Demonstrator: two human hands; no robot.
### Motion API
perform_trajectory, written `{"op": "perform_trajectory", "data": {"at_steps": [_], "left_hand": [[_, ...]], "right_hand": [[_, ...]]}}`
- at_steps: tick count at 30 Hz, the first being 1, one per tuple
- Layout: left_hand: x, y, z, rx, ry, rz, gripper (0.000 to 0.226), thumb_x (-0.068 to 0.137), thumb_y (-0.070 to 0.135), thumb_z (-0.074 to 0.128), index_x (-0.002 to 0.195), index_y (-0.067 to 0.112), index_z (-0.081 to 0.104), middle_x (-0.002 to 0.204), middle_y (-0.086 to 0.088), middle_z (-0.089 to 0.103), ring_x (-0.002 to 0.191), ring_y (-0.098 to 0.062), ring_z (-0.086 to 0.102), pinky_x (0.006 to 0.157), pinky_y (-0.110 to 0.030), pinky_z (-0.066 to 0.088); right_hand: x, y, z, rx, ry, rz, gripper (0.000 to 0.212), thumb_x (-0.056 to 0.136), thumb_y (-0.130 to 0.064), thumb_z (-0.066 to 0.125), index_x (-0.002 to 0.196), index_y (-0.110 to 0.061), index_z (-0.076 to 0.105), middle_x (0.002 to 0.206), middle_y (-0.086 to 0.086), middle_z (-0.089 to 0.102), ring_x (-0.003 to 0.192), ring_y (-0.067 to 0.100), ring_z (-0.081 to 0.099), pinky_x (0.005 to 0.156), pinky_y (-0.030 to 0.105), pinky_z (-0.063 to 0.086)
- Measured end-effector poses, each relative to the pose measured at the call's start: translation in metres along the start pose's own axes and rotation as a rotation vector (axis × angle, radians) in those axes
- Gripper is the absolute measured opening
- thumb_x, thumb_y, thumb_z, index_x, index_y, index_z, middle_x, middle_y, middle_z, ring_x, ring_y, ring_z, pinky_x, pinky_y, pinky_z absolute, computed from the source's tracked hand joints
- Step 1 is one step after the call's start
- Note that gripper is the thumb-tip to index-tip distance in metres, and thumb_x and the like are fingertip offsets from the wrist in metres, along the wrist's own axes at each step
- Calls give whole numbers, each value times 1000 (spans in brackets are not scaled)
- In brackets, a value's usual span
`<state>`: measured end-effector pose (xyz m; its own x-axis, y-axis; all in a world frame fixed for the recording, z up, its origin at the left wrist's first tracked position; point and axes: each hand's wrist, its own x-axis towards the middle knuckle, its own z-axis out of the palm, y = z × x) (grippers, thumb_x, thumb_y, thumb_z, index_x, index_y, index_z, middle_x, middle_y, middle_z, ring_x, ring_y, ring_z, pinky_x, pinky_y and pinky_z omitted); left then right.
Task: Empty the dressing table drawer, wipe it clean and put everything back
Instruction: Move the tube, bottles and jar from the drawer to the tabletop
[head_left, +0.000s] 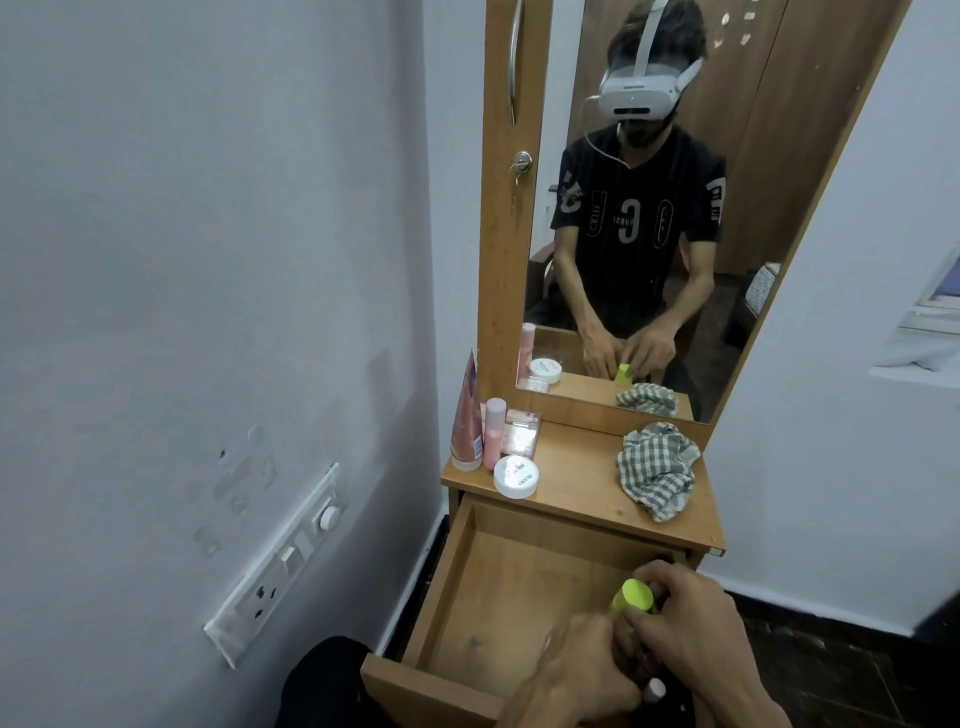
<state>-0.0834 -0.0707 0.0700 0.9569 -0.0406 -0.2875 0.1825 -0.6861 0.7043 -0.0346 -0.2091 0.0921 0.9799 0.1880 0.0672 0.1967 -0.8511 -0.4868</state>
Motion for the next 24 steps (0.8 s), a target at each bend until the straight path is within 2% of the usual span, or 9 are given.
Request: {"op": "perform_trajectory", "data": {"at_steps": [2,5,7,9,15,18,21,24], "left_hand": [[-1,1,0,-28,53,-17,31,70,50,67,92,28,66,92,10,72,95,-16,69,86,-32,56],[-2,0,-1,-120,276,-36,23,67,46,59,77,26,54,77,9,62,82,-13,63,70,-30,48],[2,-4,-4,-196,470,45,16,69,33,57,76,25,45,72,5,56,72,-12,55,62,-30,41],[6,-7,-12,-224,576,125,19,72,30,61,74,26,43,73,4,53,70,-13,52,59,-29,41],[21,-8,-51,-291,629,228,29,70,37,76,95,34,60,90,10,59,77,-10,60,63,-31,53],[32,-10,-73,-242,683,239,31,76,33,78,103,30,64,95,13,62,79,-5,61,66,-23,54],[43,-16,-95,-206,742,163,33,79,26,80,108,26,66,100,11,64,78,-2,60,66,-13,46],[58,-26,-110,-122,763,141,27,76,22,75,101,24,65,101,10,65,84,-11,61,70,-25,48]], "right_hand": [[1,-3,-4,69,43,3,22,64,-43,79,81,-42,66,77,-19,65,75,4,61,68,34,54],[4,-10,-11,156,96,-26,25,65,-32,88,79,-39,69,71,-16,67,67,5,62,61,32,54],[8,-17,-15,198,130,-59,24,67,-30,89,80,-37,71,69,-14,67,66,5,62,59,31,54],[15,-26,-19,241,149,-95,23,70,-27,89,85,-33,73,71,-12,67,68,6,62,59,31,54],[52,-57,-22,285,241,-203,23,75,-24,86,96,-23,76,82,-12,69,75,4,62,64,28,57],[79,-66,-20,274,276,-202,25,75,-29,84,98,-21,78,82,-11,69,76,5,62,66,32,58],[108,-76,-20,271,320,-203,24,75,-33,83,96,-21,78,81,-9,69,74,9,63,67,40,59],[136,-88,-19,275,351,-163,20,74,-34,80,90,-23,78,78,-7,69,73,13,64,67,41,58]]}}
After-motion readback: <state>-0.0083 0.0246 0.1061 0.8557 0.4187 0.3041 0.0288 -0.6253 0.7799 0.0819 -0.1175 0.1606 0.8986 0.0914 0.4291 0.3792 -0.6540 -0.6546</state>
